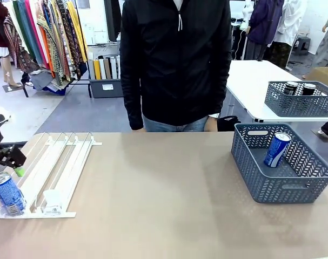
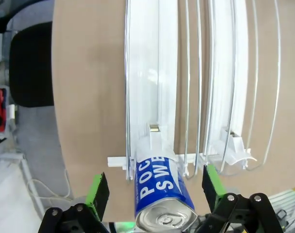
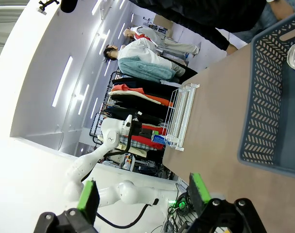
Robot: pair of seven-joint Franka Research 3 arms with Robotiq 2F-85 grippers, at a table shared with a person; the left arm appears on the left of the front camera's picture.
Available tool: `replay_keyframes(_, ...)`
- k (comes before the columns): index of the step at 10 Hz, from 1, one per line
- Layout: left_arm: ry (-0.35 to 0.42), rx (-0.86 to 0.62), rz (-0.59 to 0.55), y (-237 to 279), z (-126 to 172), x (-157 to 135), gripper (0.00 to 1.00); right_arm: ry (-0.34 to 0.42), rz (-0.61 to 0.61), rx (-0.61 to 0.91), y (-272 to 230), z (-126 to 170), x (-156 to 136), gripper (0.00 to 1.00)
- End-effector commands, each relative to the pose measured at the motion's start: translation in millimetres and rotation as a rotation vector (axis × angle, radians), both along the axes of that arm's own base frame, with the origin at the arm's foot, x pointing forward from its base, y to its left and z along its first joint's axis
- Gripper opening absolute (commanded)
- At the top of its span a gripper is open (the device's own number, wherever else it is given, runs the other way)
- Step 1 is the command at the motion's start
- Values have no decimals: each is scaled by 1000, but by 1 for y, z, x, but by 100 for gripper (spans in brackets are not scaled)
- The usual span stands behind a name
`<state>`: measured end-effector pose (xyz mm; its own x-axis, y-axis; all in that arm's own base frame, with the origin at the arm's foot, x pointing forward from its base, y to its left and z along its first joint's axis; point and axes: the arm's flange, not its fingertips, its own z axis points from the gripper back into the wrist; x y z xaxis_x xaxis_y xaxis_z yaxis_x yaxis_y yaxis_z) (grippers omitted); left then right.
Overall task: Retrieve and store the cans from the dispenser.
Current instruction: Pick up one can from the Automatic Can Dispenser and place it in the middle of the table.
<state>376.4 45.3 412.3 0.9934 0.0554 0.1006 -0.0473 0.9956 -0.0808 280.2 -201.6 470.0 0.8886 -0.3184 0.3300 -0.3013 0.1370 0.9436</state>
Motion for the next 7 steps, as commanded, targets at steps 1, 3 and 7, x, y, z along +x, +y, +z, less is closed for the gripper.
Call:
replay_keyframes(1,21,30,6,-6,-30,-50,100,-26,1,2,-1,3,1,100)
replay_keyframes(3,49,33,-5,-9,-38,-55,100,-26,1,2,-1,3,1,100)
replay_keyframes(7,95,31,-44,-13,-45,-63,100,-26,1,2,-1,3,1,100)
